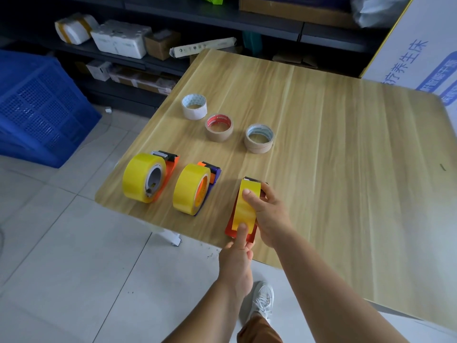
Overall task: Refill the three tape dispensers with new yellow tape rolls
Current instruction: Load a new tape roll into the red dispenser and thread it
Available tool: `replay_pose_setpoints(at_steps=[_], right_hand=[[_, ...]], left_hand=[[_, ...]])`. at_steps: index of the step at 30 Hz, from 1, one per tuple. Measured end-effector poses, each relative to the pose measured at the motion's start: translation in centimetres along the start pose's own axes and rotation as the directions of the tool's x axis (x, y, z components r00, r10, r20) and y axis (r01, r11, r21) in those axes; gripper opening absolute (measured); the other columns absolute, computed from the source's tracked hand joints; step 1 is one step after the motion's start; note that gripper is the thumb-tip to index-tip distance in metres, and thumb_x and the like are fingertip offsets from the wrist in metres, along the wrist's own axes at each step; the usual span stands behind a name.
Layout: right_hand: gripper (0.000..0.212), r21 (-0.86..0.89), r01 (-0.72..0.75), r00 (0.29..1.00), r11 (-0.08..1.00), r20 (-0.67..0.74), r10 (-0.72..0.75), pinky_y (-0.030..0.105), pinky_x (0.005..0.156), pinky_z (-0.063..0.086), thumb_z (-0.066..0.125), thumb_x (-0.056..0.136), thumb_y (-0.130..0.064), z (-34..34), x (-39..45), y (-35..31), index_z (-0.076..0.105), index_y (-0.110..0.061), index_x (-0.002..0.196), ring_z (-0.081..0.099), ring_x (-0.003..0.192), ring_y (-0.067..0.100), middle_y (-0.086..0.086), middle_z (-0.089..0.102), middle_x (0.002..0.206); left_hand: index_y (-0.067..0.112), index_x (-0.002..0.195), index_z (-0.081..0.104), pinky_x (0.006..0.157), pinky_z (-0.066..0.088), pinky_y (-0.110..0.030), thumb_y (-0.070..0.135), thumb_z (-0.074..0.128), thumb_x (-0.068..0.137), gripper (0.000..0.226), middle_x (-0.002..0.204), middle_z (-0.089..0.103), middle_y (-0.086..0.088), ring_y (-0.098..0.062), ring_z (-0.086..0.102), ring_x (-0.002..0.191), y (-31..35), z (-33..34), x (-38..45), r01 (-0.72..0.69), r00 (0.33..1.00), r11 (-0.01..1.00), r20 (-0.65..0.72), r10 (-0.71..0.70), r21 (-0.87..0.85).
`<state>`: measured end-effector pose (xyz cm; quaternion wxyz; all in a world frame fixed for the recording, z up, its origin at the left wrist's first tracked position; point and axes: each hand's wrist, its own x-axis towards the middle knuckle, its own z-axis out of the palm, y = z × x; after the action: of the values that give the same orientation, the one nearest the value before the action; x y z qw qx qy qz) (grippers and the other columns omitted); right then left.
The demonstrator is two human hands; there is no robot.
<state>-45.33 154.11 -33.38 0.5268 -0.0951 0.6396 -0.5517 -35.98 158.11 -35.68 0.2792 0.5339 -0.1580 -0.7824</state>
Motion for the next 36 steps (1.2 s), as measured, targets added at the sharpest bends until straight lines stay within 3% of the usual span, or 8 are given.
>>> replay_pose_setpoints(at_steps=[7, 11, 14, 16, 20, 25, 29, 36], right_hand=[[0.109, -0.015, 0.014, 1.000, 1.000, -0.004, -0.014, 0.052, 0.095, 0.052, 0.085, 0.039, -0.059, 0.1, 0.0, 0.5, 0.048, -0.031, 0.137, 0.060, 0.115, 0.028, 0.002, 0.060, 0.127], [0.109, -0.030, 0.051, 0.999, 0.998, -0.010, -0.052, 0.052, 0.090, 0.054, 0.087, 0.035, -0.065, -0.1, 0.3, 1.1, 0.052, -0.031, 0.133, 0.065, 0.110, 0.027, 0.004, 0.064, 0.124], [0.088, -0.028, 0.062, 0.998, 0.998, -0.028, -0.063, 0.052, 0.087, 0.056, 0.085, 0.049, -0.056, 0.1, -0.2, 1.0, 0.056, -0.026, 0.127, 0.067, 0.104, 0.027, 0.004, 0.066, 0.116], [0.060, -0.022, 0.062, 0.996, 0.998, -0.060, -0.064, 0.049, 0.085, 0.057, 0.082, 0.069, -0.040, -0.1, -0.2, 1.0, 0.056, -0.022, 0.120, 0.069, 0.098, 0.026, 0.003, 0.068, 0.107], [0.049, -0.047, 0.027, 0.993, 0.999, -0.116, -0.033, 0.043, 0.079, 0.060, 0.079, 0.075, -0.037, 0.2, -0.4, 0.9, 0.059, -0.017, 0.116, 0.071, 0.087, 0.023, 0.007, 0.069, 0.104], [0.043, -0.151, -0.070, 0.991, 0.986, -0.125, 0.052, 0.042, 0.087, 0.055, 0.066, 0.079, -0.040, -0.6, -0.6, 0.9, 0.061, -0.017, 0.115, 0.066, 0.096, 0.024, 0.004, 0.068, 0.106], [0.018, -0.200, -0.083, 0.993, 0.976, -0.099, 0.064, 0.034, 0.068, 0.034, 0.055, 0.087, -0.025, -0.8, -1.3, 1.1, 0.061, -0.010, 0.082, 0.040, 0.073, 0.023, 0.009, 0.046, 0.079], [0.037, -0.230, -0.072, 0.986, 0.971, -0.165, 0.034, 0.033, 0.067, 0.035, 0.054, 0.094, -0.027, -0.1, -1.3, 1.0, 0.058, 0.007, 0.107, 0.041, 0.072, 0.022, 0.009, 0.047, 0.077]], left_hand=[[0.004, 0.135, 0.044, 0.105, 0.040, -0.034, 0.053, 0.061, 0.082, 0.074, 0.133, 0.056, -0.017, -0.025, 0.056, 0.121, 0.9, -0.6, -0.4, 0.106, 0.994, 0.989, -0.024, -0.104, 0.105], [0.000, 0.091, 0.060, 0.072, 0.050, -0.033, 0.046, 0.066, 0.083, 0.047, 0.089, 0.067, -0.019, -0.032, 0.065, 0.089, 1.7, 0.1, -0.9, 0.090, 0.983, 0.979, -0.172, -0.058, 0.182], [0.008, 0.082, 0.059, 0.070, 0.047, -0.035, 0.045, 0.068, 0.082, 0.037, 0.081, 0.065, -0.012, -0.030, 0.063, 0.083, 2.8, -0.1, -1.0, -0.092, 0.944, 0.794, -0.201, 0.262, 0.601], [0.016, 0.113, 0.056, 0.087, 0.049, -0.033, 0.039, 0.075, 0.077, 0.047, 0.110, 0.062, -0.002, -0.019, 0.059, 0.104, 3.8, -0.1, -1.3, -0.243, 0.883, 0.613, -0.090, 0.461, 0.752], [0.023, 0.139, 0.040, 0.085, 0.039, -0.021, 0.036, 0.075, 0.078, 0.072, 0.130, 0.057, 0.005, -0.015, 0.053, 0.117, 5.5, 0.9, -1.8, -0.367, 0.823, 0.257, 0.184, 0.537, 0.894], [0.019, 0.138, 0.040, 0.086, 0.047, -0.029, 0.040, 0.071, 0.081, 0.068, 0.123, 0.062, 0.001, -0.019, 0.059, 0.114, 6.2, 0.8, -1.7, -0.340, 0.808, 0.142, 0.211, 0.551, 0.930], [0.020, 0.107, 0.056, 0.077, 0.055, -0.038, 0.048, 0.064, 0.084, 0.037, 0.099, 0.069, 0.001, -0.022, 0.065, 0.092, 6.1, 0.7, -1.2, -0.301, 0.817, 0.028, 0.242, 0.523, 0.953], [0.012, 0.112, 0.058, 0.084, 0.052, -0.034, 0.047, 0.059, 0.088, 0.043, 0.107, 0.066, -0.004, -0.026, 0.063, 0.104, 7.1, 0.7, -1.5, -0.311, 0.823, -0.074, 0.308, 0.477, 0.947]])
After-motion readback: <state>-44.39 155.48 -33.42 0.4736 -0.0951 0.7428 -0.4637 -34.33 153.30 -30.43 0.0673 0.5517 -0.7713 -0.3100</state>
